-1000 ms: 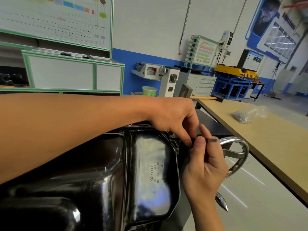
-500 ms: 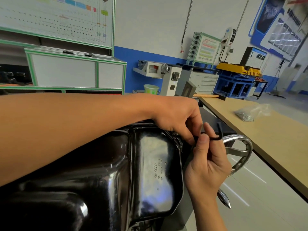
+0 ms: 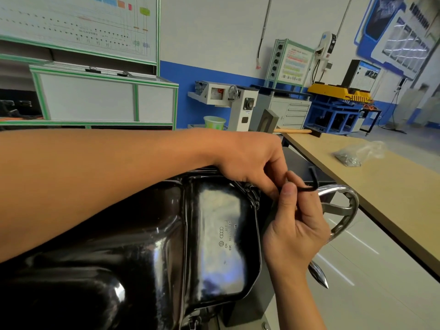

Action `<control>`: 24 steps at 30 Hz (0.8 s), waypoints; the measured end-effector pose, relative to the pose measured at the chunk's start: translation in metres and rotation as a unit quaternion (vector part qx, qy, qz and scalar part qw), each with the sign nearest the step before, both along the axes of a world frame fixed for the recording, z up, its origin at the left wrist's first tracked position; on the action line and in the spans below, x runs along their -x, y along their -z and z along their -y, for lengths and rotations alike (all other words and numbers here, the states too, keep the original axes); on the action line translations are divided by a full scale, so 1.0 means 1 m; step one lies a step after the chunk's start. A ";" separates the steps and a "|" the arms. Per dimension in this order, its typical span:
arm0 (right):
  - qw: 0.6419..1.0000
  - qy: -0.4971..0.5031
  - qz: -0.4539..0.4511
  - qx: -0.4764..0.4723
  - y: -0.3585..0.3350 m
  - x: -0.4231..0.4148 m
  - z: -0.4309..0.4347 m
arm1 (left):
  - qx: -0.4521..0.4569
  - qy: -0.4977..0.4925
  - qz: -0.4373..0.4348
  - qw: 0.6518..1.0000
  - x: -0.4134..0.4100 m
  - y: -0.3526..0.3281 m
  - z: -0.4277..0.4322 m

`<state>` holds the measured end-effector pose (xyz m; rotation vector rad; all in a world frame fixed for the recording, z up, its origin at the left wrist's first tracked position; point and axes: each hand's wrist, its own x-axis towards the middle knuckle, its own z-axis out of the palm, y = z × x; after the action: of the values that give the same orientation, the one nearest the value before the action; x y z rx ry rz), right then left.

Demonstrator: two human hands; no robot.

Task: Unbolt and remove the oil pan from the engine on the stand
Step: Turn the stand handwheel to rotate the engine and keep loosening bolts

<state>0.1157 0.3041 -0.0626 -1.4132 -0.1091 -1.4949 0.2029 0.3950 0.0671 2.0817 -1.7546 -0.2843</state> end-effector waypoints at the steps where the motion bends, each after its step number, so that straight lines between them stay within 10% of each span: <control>1: 1.000 -0.008 -0.004 0.000 0.000 0.000 -0.001 | 0.009 -0.012 0.010 1.000 0.000 0.001 0.002; 24: 0.999 -0.007 0.014 -0.041 -0.003 0.002 0.007 | 0.024 -0.043 0.021 0.999 0.001 0.004 0.008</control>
<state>0.1137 0.2969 -0.0598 -1.3223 -0.0744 -1.4913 0.2023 0.3871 0.0629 2.1362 -1.6737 -0.1742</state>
